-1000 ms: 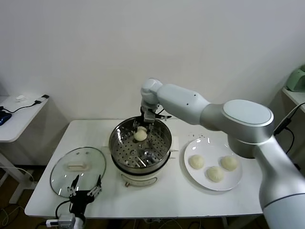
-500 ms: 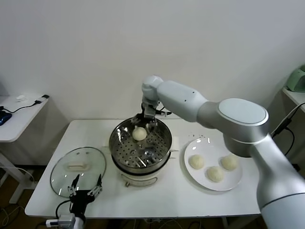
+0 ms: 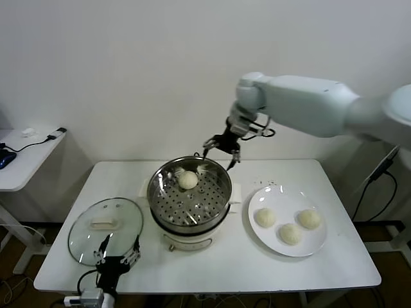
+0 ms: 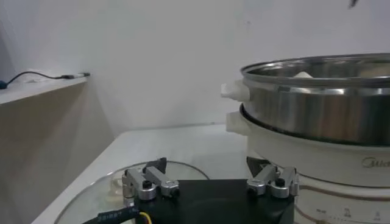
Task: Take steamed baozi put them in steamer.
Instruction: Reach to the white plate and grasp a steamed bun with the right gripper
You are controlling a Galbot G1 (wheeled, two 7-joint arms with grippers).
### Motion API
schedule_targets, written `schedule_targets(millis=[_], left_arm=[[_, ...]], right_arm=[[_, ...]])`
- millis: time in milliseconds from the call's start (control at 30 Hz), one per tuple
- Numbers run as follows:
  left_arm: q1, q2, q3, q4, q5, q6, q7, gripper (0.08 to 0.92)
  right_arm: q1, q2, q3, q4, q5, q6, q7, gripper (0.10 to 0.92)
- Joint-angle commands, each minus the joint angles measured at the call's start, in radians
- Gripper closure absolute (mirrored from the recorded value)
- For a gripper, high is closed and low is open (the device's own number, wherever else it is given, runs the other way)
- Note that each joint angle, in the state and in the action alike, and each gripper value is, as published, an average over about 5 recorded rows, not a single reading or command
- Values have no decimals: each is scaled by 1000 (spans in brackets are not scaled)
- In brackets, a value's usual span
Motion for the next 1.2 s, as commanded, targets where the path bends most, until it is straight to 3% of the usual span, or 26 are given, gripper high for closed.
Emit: schedule_targets(millis=[33,267,700,1200], left_arm=[[2,1,-1,8,1,-2,0,177],[4,0,-3,10,4,0,4,177],[17,-7,-2,32,19,-7,6,177],[18,-1,0,43,20,-16,6,177]], right_arm=[[114,-347,-245,335,184,-680,39,203],[-100,-375,-142,296,183,-763,113,203],[-490,-234,161,36,99,-793,166,203],[-574,-139,225,-70,72,-787,175,203]])
